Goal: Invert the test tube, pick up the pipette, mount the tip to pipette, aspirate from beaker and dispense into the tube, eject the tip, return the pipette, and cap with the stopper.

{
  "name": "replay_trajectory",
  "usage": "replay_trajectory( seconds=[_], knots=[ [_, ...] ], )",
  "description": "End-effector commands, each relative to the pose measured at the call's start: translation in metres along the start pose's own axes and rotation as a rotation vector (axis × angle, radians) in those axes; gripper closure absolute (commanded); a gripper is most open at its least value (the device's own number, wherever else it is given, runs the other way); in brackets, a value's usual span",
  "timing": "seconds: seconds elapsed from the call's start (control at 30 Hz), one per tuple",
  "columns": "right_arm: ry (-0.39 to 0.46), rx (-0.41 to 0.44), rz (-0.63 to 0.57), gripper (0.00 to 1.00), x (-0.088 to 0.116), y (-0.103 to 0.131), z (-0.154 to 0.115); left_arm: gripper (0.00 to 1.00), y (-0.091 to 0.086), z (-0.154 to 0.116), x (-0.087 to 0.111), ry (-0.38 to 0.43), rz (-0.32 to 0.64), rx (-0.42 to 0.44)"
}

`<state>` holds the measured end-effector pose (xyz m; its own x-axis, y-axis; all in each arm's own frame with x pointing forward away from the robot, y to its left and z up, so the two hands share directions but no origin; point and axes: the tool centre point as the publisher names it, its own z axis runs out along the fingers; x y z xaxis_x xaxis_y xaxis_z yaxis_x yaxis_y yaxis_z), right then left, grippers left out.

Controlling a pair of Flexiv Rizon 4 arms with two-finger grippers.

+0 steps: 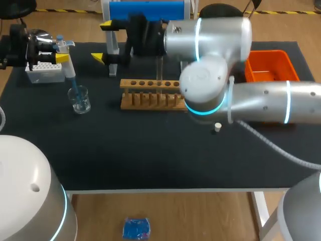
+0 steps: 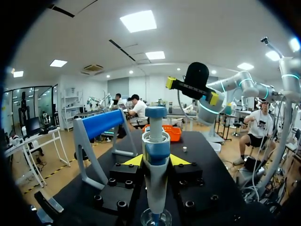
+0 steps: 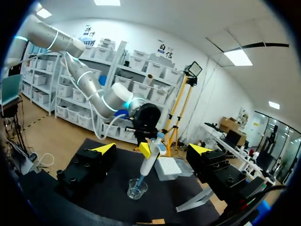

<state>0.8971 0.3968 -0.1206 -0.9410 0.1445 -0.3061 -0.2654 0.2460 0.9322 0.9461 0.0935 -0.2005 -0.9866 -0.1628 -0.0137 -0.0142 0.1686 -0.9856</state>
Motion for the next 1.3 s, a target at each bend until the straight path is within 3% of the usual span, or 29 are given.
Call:
replay_trajectory(
  seconds=[0.03,0.53,0.9,0.97,1.07,1.1,1.3],
  knots=[
    [0.101,0.109,0.011,0.00,-0.009,0.006,0.016,1.00,0.000,-0.001,-0.001,0.003,0.001,0.001],
    [0.101,0.109,0.011,0.00,-0.009,0.006,0.016,1.00,0.000,-0.001,-0.001,0.003,0.001,0.001],
    [0.151,0.156,0.095,0.02,-0.018,0.028,0.057,1.00,0.000,-0.001,-0.001,0.003,0.001,0.001],
    [0.152,0.167,0.113,0.49,-0.020,0.030,0.064,1.00,0.000,-0.001,-0.001,0.003,0.001,0.001],
    [0.159,0.197,0.157,0.90,-0.021,0.032,0.073,1.00,0.000,-0.001,-0.001,0.003,0.001,0.001],
    [0.161,0.200,0.175,1.00,-0.022,0.033,0.076,1.00,0.000,-0.001,-0.001,0.003,0.001,0.001],
    [0.154,0.209,0.217,1.00,-0.022,0.032,0.085,1.00,0.000,-0.001,-0.001,0.003,0.001,0.001]
  ],
)
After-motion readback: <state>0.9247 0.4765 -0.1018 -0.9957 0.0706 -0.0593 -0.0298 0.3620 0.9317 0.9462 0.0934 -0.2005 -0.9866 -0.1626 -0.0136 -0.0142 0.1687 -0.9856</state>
